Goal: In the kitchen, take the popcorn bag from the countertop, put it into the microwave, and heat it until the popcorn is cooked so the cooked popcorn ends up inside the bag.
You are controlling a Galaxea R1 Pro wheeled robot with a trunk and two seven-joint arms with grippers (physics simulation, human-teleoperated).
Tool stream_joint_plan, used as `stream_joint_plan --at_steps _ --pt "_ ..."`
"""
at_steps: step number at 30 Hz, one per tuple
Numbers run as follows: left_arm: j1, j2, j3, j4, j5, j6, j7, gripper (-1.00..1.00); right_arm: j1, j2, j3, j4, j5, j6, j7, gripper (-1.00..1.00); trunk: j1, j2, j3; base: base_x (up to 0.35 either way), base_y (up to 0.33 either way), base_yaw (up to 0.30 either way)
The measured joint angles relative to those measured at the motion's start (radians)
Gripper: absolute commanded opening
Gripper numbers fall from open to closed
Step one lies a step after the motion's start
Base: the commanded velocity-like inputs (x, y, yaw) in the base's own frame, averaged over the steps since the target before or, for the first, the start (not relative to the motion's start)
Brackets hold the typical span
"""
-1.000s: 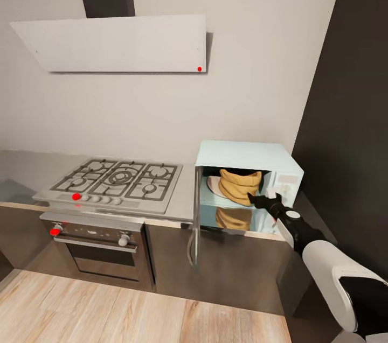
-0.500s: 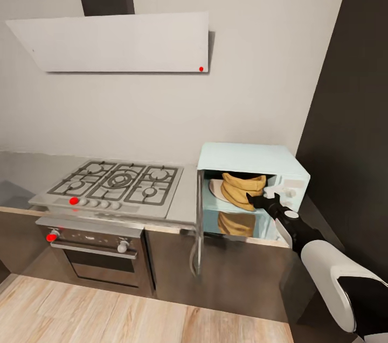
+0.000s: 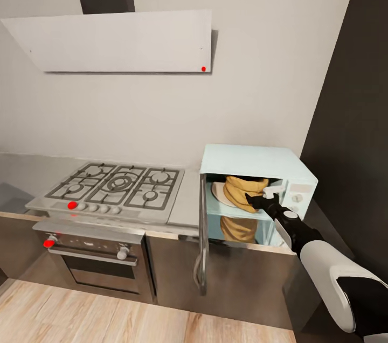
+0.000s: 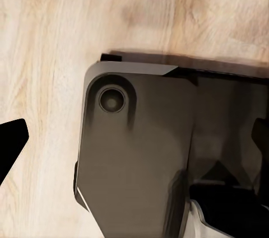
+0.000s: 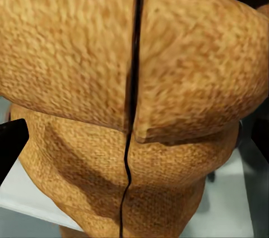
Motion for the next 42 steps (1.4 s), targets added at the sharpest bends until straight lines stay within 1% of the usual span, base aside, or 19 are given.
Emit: stream_joint_plan --at_steps 6,11,20,25,35,42 --pt "0.0 0.0 0.0 0.0 0.0 0.0 0.0 1.0 0.0 0.0 0.0 0.0 -0.001 0.0 0.0 1.0 0.0 0.0 0.0 0.013 0.001 0.0" --pt "0.0 0.0 0.0 0.0 0.0 0.0 0.0 1.0 0.0 0.0 0.0 0.0 0.0 0.0 0.0 1.0 0.0 0.0 0.0 0.19 0.0 0.0" --pt "0.0 0.0 0.0 0.0 0.0 0.0 0.0 1.0 0.0 0.0 0.0 0.0 0.0 0.0 0.0 1.0 0.0 0.0 0.0 0.009 0.004 0.0" --pt "0.0 0.0 0.001 0.0 0.0 0.0 0.0 1.0 0.0 0.0 0.0 0.0 0.0 0.0 0.0 1.0 0.0 0.0 0.0 0.08 0.171 0.0" --pt "0.0 0.0 0.0 0.0 0.0 0.0 0.0 1.0 0.0 0.0 0.0 0.0 0.0 0.0 0.0 1.0 0.0 0.0 0.0 0.006 0.009 0.0" --pt "0.0 0.0 0.0 0.0 0.0 0.0 0.0 1.0 0.0 0.0 0.0 0.0 0.0 0.001 0.0 1.0 0.0 0.0 0.0 0.143 0.125 0.0"
